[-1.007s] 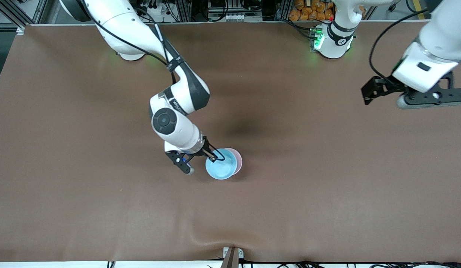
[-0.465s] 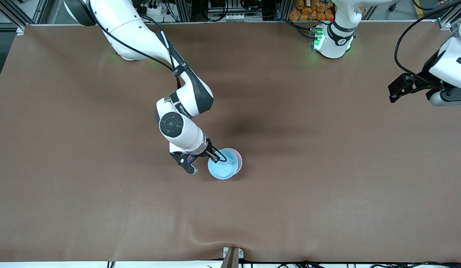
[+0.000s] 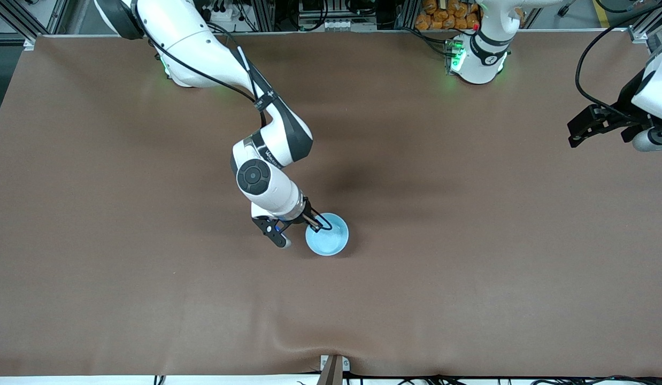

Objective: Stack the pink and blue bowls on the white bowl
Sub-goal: 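Lower the blue bowl onto the pink bowl with the right gripper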

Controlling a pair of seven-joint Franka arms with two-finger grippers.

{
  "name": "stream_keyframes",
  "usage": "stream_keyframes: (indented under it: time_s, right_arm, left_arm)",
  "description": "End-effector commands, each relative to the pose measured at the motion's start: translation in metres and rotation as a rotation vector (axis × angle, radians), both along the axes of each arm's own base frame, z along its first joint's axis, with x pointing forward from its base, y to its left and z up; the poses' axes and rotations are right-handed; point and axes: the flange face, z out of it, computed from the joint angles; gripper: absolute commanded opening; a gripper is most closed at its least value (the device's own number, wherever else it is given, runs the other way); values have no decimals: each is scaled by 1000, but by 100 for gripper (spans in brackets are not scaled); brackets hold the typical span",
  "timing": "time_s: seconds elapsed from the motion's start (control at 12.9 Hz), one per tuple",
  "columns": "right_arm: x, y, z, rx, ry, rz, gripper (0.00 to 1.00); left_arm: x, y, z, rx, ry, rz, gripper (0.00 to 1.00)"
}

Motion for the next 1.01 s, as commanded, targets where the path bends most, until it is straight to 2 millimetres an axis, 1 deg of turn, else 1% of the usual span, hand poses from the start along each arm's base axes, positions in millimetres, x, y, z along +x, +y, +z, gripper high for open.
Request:
stream_keyframes:
  time_s: [0.0, 0.08, 0.15, 0.23, 0.31, 0.39, 0.46, 0.54, 0.62, 0.77, 0.85, 0.93]
  right_arm:
    - [-3, -1, -5, 9, 16, -23, 0]
    - [-3, -2, -8, 5, 23, -24, 0]
    - [-6, -4, -13, -2, 33, -25, 0]
    - [-7, -5, -15, -4, 36, -24, 1]
    - [-7, -5, -15, -6, 39, -24, 16]
    - [-6, -8, -15, -6, 39, -29, 40]
    - [-4, -10, -15, -6, 40, -33, 77]
    - [-4, -9, -14, -7, 35, -31, 100]
    - [-2, -11, -11, -8, 28, -32, 100]
    - [6, -17, 2, -5, 6, -38, 100]
    - [16, -31, 13, -11, -16, -49, 100]
    - [25, -46, 31, -27, -45, -49, 100]
  left_arm:
    - [-5, 7, 5, -1, -11, 2, 100]
    - [-4, 8, 4, -1, -11, 3, 100]
    - [-4, 12, 2, -14, -5, 13, 100]
    - [-3, 19, 1, -36, -2, 27, 100]
    - [-3, 17, 1, -48, -1, 27, 100]
    - [-3, 17, 0, -48, 2, 27, 100]
    - [-3, 18, -1, -47, 8, 29, 100]
    - [-4, 18, -1, -47, 13, 29, 100]
    - [-5, 18, -3, -46, 24, 30, 100]
    - [-4, 22, -4, -44, 24, 36, 100]
    - [-4, 22, -3, -45, 22, 36, 100]
    - [-4, 22, -4, -46, 25, 36, 100]
